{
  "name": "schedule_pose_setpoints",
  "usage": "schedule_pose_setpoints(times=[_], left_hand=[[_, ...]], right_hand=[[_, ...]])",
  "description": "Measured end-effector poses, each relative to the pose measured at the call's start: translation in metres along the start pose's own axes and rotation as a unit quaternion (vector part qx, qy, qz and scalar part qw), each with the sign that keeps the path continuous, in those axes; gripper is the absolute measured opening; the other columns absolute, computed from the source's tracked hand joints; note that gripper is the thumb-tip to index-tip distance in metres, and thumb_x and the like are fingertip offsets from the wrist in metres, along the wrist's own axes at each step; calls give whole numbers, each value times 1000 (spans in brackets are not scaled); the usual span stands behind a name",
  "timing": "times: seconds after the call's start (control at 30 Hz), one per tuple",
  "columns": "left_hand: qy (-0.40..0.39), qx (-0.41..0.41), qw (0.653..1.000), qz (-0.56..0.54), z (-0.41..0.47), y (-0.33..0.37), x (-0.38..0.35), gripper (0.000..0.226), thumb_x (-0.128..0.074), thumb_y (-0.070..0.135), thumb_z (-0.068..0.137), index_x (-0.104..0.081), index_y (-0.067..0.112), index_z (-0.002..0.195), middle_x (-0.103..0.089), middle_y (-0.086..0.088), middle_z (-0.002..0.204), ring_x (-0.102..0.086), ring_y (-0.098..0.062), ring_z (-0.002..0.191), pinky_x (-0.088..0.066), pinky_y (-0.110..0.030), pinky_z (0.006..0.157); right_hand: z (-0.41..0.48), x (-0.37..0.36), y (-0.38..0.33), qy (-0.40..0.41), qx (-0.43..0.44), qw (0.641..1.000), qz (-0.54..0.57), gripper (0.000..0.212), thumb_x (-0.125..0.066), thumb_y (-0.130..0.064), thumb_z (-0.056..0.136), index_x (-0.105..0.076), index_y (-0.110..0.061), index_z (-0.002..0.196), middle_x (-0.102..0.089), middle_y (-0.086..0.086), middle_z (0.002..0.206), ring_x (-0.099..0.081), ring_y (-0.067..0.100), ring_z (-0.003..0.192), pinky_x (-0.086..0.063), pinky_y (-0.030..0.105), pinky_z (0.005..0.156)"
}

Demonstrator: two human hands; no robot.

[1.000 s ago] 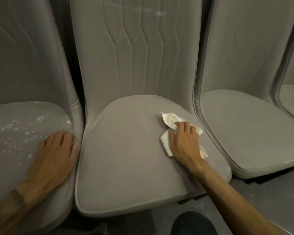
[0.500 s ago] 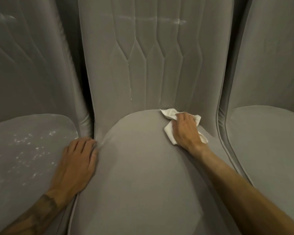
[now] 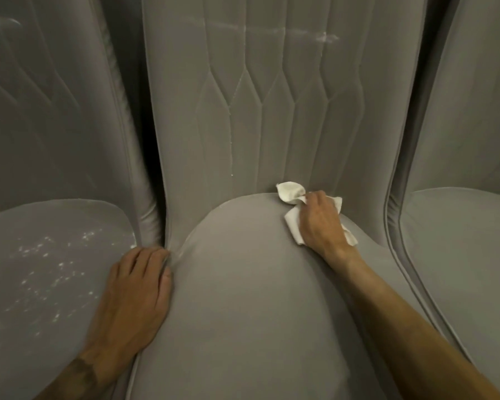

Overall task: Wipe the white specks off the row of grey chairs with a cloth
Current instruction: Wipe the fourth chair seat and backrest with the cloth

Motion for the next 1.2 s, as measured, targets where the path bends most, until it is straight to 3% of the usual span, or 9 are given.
schedule_pose_setpoints(times=[0.1,0.2,0.3,0.43,0.53,0.7,0.87,1.03,1.2], left_hand=[[4,6,1000,-10,1,0,0,37,-39,27,101,-62,7,122,-64,-15,119,-55,-39,111,-42,-50,94],[5,-1,1000,-7,0,-1,-1,36,-39,27,101,-61,8,123,-63,-14,119,-55,-39,112,-43,-51,95],[10,-4,1000,-8,-1,-4,-2,37,-38,29,102,-60,9,123,-63,-14,120,-54,-38,113,-43,-51,95],[12,2,1000,-16,-1,-3,-3,36,-41,28,100,-61,8,123,-63,-14,120,-54,-38,114,-42,-49,94],[4,9,1000,-21,-1,-3,-4,35,-41,27,99,-60,8,122,-63,-13,120,-54,-36,115,-43,-48,95],[2,6,1000,-24,-3,-7,-6,37,-39,29,100,-60,9,123,-63,-13,121,-54,-36,115,-45,-51,95],[4,13,999,-33,-1,-7,-9,36,-41,29,101,-60,10,125,-63,-11,123,-52,-32,118,-41,-45,98],[3,13,999,-29,-3,-7,-6,35,-40,30,102,-58,11,125,-63,-10,123,-51,-30,119,-39,-43,99],[11,5,999,-32,-2,-6,-5,33,-42,28,101,-58,11,125,-62,-10,123,-51,-30,118,-37,-42,100]], right_hand=[[19,-14,-34,-20,-49,999,4,35,-34,-9,93,-49,-1,124,-52,16,125,-46,33,116,-31,38,98],[23,-28,-88,-33,45,997,59,36,-41,-4,95,-47,1,130,-50,20,129,-46,35,118,-31,39,99],[17,-16,-65,-40,97,991,82,36,-42,-3,97,-49,5,132,-52,23,127,-48,37,117,-33,41,101],[15,-8,-10,-7,0,999,-31,36,-37,-6,96,-51,2,128,-55,18,126,-45,32,117,-30,37,98],[24,-20,-58,-19,-14,1000,2,35,-37,-7,95,-46,-1,128,-50,17,129,-45,32,120,-28,37,99],[16,-19,-102,-43,136,983,115,35,-46,0,94,-53,5,128,-56,25,121,-51,38,113,-36,42,100],[30,-17,-60,2,13,999,53,31,-39,0,95,-54,4,122,-57,22,121,-49,35,115,-33,36,98],[11,-29,-149,-58,116,980,153,28,-40,3,94,-61,2,112,-60,20,116,-55,34,109,-38,36,100],[23,-17,-100,-20,103,990,95,32,-45,-1,95,-56,3,124,-56,23,123,-51,37,114,-35,39,101]])
Point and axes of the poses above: each hand's wrist, its own z-axis towards the middle knuckle, its own x-axis out of the back of the hand, y = z × x, the point moved 8 cm from there along z, towards the middle knuckle
